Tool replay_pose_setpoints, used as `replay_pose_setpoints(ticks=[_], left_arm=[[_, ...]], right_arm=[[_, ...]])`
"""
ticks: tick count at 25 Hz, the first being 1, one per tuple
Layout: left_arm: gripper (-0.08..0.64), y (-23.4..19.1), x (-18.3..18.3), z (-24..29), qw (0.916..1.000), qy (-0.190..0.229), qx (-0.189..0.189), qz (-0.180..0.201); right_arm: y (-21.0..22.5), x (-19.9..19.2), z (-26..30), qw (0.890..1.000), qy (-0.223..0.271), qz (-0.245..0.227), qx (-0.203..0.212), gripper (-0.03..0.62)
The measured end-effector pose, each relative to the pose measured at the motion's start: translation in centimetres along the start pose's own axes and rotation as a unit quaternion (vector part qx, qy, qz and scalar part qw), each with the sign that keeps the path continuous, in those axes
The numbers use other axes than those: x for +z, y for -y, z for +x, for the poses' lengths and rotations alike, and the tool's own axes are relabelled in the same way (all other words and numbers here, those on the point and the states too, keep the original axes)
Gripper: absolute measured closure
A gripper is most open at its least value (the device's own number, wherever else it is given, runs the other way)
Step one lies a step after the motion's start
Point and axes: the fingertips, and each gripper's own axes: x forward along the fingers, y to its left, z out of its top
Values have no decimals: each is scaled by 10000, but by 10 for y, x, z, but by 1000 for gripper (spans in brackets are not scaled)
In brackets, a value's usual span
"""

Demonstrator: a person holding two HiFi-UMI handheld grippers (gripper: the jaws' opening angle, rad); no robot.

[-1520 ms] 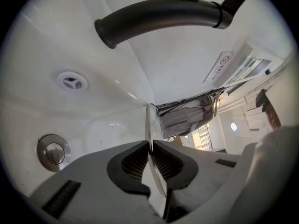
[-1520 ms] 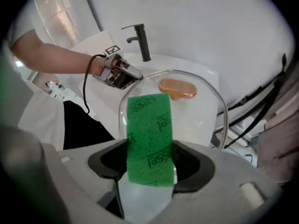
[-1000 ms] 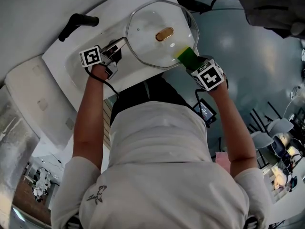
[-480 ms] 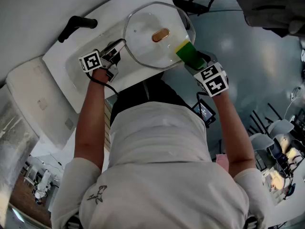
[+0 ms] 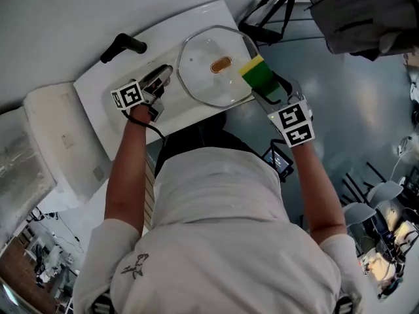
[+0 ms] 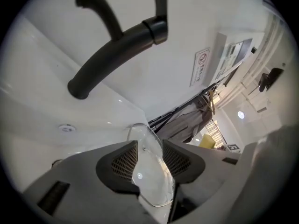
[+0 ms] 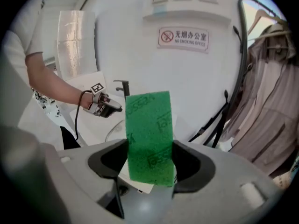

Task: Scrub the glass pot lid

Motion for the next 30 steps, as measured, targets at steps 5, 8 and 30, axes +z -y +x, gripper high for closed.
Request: replay_pose_setpoints(ticks=[5, 8, 30], left_arm=[[397, 67, 37, -18, 9954, 178, 23, 946], [397, 119, 52, -32, 9873, 333, 21, 1556], [397, 460, 95, -175, 8929, 1799, 26, 4128]], right_arm=[[29, 73, -54, 9928, 1103, -257, -400, 296], [38, 114, -97, 9835, 1741, -123, -477, 296], [8, 244, -303, 9246, 3803, 137, -144, 295]])
